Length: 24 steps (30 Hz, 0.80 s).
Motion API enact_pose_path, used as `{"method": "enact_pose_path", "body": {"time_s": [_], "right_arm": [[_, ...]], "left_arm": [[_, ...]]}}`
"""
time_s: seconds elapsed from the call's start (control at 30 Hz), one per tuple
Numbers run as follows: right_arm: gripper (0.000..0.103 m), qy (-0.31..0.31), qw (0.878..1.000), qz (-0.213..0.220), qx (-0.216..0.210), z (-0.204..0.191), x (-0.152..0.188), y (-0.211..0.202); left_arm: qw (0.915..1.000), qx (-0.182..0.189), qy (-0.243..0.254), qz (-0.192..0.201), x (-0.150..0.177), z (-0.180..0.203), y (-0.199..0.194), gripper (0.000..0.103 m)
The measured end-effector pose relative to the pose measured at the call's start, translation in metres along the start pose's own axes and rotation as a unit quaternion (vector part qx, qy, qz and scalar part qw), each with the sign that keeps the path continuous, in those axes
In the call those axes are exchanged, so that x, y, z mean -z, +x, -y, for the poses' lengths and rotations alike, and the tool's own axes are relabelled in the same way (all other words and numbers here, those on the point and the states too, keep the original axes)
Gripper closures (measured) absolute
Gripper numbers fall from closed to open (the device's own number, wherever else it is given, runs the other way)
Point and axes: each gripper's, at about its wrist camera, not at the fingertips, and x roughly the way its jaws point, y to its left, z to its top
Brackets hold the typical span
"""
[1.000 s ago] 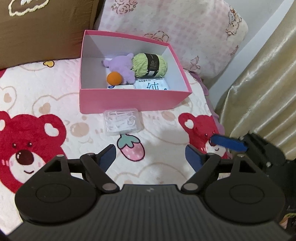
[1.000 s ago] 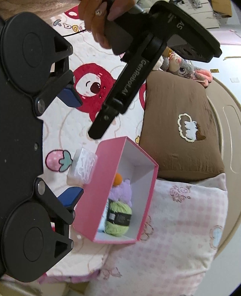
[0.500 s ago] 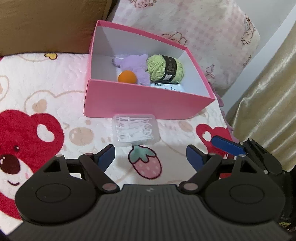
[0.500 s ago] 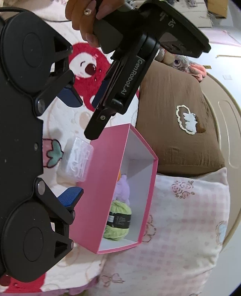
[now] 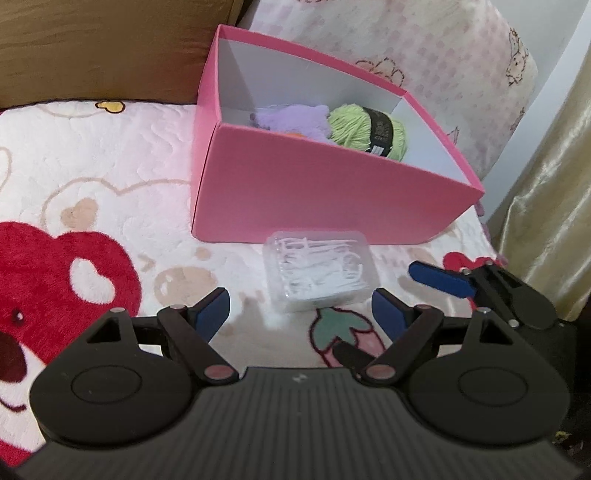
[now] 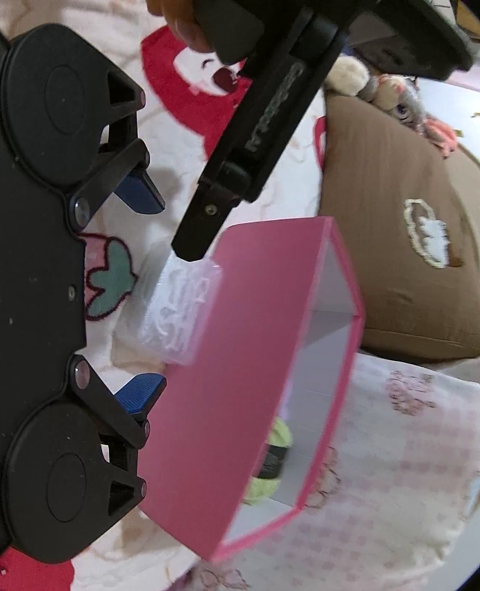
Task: Organize objects
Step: 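Reach the left tool to the clear floss-pick box and close on it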
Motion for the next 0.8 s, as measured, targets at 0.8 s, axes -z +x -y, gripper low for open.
{"method": "enact_pose_path", "body": {"time_s": [0.8], "right_arm": [[0.008, 0.051, 0.994, -0.066, -0.064, 0.007, 0.019, 0.008]], "left_arm": [[0.9903, 0.096, -0.05, -0.088, 0.024, -0.009, 0.011, 0.052]]}}
